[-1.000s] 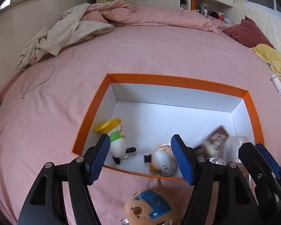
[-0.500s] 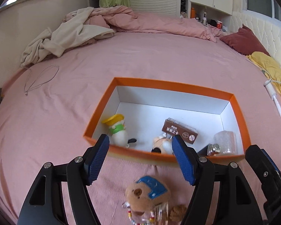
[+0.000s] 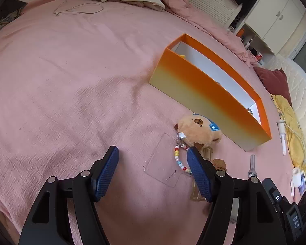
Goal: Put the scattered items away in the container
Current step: 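Grasp the silver tin box with the right gripper while the left grasps the bear keychain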
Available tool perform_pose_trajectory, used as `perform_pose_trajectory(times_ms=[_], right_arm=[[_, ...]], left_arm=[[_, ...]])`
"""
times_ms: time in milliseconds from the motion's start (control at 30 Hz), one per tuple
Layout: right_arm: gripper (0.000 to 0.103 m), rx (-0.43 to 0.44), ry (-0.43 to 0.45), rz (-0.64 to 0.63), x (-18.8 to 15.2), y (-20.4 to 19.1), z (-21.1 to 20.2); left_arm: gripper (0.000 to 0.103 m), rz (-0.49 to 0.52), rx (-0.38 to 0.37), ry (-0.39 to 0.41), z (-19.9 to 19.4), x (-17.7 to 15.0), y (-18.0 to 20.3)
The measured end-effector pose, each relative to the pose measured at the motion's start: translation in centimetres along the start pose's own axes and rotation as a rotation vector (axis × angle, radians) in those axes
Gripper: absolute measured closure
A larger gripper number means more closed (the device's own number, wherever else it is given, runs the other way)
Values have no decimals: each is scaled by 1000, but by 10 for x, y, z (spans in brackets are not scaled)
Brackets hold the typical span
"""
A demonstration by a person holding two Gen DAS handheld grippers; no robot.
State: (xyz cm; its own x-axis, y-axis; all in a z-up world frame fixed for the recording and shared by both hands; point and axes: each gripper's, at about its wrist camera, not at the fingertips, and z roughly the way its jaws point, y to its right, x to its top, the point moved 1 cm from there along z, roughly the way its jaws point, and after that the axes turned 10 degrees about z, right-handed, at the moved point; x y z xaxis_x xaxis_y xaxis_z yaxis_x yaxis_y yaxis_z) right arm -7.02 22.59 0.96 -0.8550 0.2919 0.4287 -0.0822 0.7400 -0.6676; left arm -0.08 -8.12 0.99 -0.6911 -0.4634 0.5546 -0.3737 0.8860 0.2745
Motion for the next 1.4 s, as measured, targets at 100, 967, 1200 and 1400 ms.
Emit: perform_pose_trajectory(times_ms=[100,967,1200,1400], right_arm=[[46,70,-95,-171,-8,-26,5],[76,-13,-79,-241,-29,-33,31],[55,-41,-63,-305,-21,-46,39],[59,37,-46,-212,-23,-26,39]], left_arm=[[33,-60,-52,14,-1,-1,-6],[33,335,63,-15,24,28,55],[74,212,11,28,27,26,27],[78,72,-51,103,20,14,-3]])
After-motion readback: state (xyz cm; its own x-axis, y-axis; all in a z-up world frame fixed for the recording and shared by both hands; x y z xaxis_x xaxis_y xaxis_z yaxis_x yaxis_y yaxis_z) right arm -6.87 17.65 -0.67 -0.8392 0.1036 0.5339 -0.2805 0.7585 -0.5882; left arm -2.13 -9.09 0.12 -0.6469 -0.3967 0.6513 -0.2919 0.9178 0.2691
